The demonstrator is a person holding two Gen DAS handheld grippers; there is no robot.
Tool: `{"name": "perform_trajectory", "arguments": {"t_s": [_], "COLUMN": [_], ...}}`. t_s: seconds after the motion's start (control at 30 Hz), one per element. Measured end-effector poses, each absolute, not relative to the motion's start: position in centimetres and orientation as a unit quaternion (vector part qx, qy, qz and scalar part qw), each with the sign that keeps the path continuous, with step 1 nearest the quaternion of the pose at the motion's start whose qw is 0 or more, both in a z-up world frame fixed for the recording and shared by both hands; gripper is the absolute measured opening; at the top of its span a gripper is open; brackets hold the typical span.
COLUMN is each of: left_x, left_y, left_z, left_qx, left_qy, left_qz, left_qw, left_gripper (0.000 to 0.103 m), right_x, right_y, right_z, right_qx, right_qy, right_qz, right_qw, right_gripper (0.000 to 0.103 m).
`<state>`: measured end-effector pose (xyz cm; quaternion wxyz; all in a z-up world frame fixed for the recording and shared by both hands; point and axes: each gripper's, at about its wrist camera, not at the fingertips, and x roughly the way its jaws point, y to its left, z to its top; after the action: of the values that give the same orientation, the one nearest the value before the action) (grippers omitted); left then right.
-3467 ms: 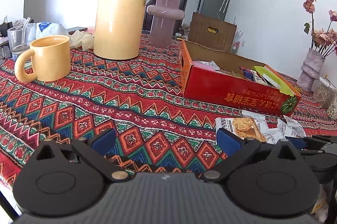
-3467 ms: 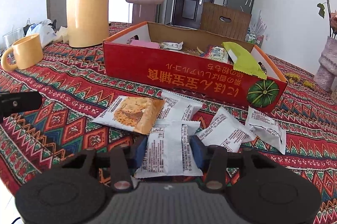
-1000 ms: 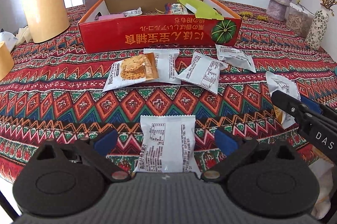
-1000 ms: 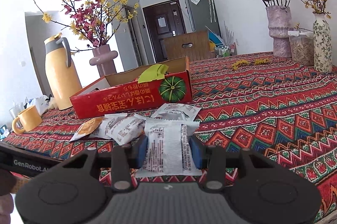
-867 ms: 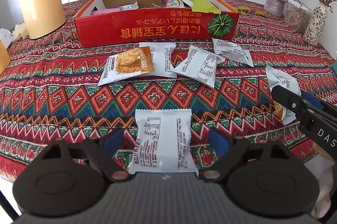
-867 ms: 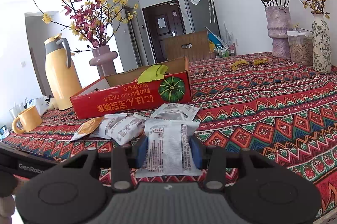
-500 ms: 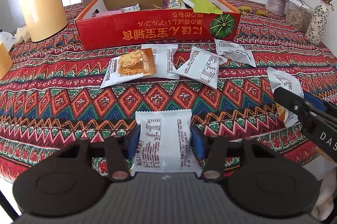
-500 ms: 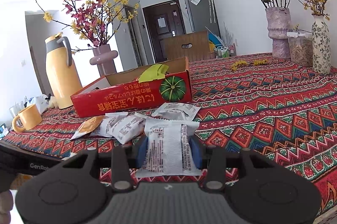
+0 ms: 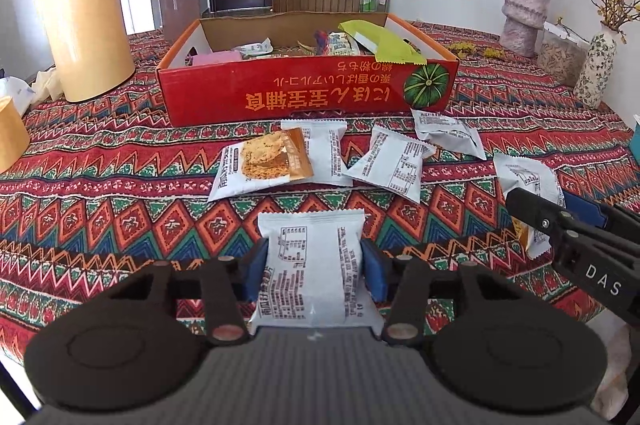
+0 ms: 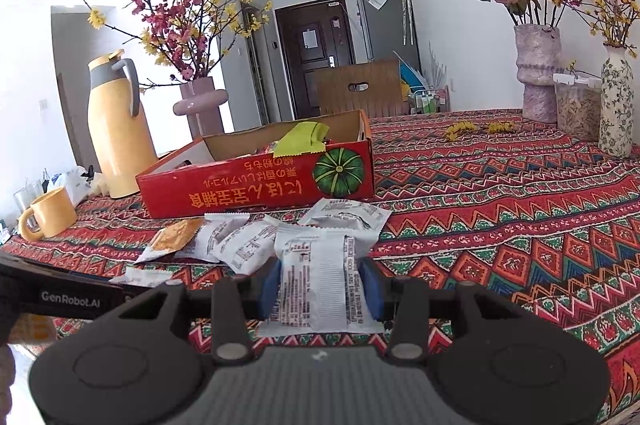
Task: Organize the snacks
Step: 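Carry both white wrappers with both tools up over the box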
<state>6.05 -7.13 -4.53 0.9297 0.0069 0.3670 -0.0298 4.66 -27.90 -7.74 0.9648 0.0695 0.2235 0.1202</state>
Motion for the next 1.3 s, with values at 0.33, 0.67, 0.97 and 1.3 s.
{"name": "perform_trajectory", "arguments": {"t_s": [0.33, 0.67, 0.97, 1.3], "left_x": [7.0, 9.1, 11.6, 14.9], "left_y": [-5.0, -2.7, -0.9, 0.6], "left_z": [-2.3, -0.2, 1.9, 3.3], "left_qx": [-0.007, -0.022, -0.033, -0.039], "left_qy": [0.323, 0.289, 0.266, 0.249], "left_qz": [-0.028, -0.027, -0.026, -0.019], "left_qw": [0.946, 0.957, 0.963, 0.968], "left_gripper": [0.050, 0.050, 0.050, 0.050], "right_x": [6.1, 8.4, 11.2, 15.0], "right_y": [-25.5, -23.2, -21.2, -19.4], "right_z": [-6.6, -4.9, -3.2, -1.5], "right_qx": [0.042, 0.023, 0.010, -0.003], "right_qy": [0.221, 0.210, 0.198, 0.185], "right_qz": [0.119, 0.117, 0.116, 0.113], "right_qw": [0.967, 0.970, 0.973, 0.976], "right_gripper": [0.042, 0.042, 0.042, 0.042]}}
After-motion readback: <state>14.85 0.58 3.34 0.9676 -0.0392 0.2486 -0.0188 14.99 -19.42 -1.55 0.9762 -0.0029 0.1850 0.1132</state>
